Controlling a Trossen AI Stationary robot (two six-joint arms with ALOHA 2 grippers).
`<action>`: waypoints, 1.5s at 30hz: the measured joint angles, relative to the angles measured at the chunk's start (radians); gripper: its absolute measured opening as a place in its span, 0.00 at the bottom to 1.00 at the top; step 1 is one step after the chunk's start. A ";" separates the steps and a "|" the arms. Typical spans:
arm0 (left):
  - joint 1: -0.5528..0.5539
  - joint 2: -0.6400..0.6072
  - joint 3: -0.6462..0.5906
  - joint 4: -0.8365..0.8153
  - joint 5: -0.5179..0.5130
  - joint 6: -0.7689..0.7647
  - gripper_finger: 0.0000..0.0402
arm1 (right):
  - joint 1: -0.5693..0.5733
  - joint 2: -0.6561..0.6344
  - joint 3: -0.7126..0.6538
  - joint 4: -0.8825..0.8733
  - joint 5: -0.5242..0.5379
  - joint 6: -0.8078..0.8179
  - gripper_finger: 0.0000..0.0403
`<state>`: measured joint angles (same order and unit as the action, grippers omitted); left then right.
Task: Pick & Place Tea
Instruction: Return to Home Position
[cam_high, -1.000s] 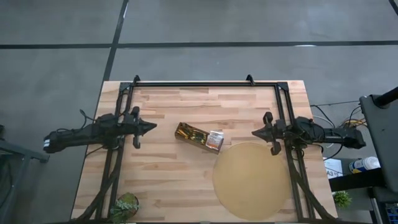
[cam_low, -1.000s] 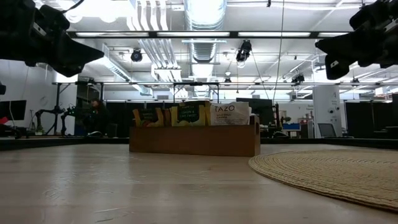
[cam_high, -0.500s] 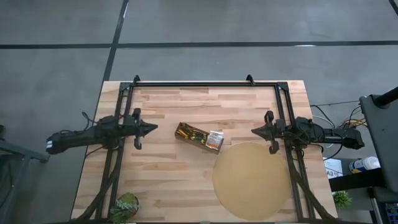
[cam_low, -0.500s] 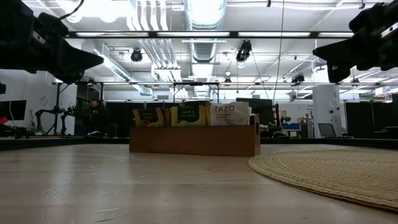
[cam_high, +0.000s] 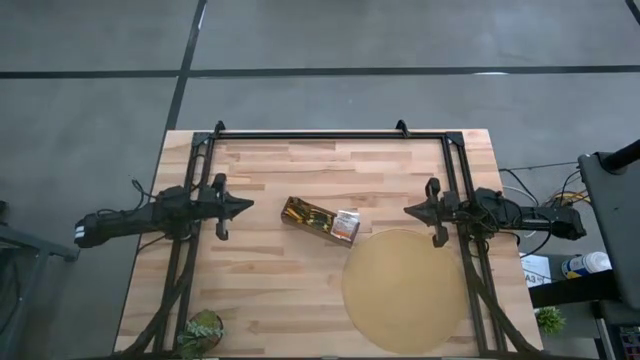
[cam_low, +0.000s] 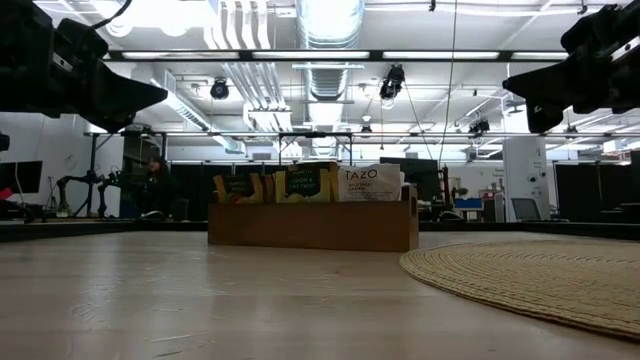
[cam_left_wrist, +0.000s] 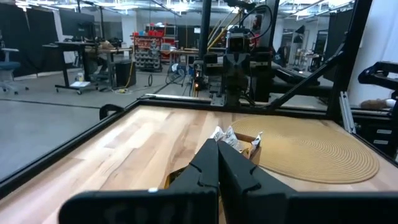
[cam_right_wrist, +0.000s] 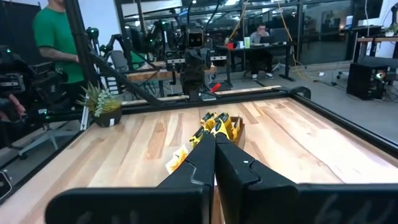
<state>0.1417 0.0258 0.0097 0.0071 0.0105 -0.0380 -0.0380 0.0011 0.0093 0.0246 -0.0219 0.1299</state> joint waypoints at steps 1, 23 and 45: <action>0.000 0.002 0.000 -0.001 0.000 -0.004 0.00 | 0.000 0.000 0.000 0.000 0.000 0.000 0.02; 0.000 0.004 -0.001 -0.006 0.000 -0.030 0.00 | 0.000 0.001 0.000 0.000 -0.001 0.000 0.02; 0.000 0.004 -0.002 -0.007 0.000 -0.030 0.00 | 0.000 0.001 0.000 0.000 -0.002 0.000 0.02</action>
<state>0.1416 0.0299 0.0078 0.0002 0.0105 -0.0677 -0.0379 0.0025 0.0093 0.0242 -0.0235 0.1300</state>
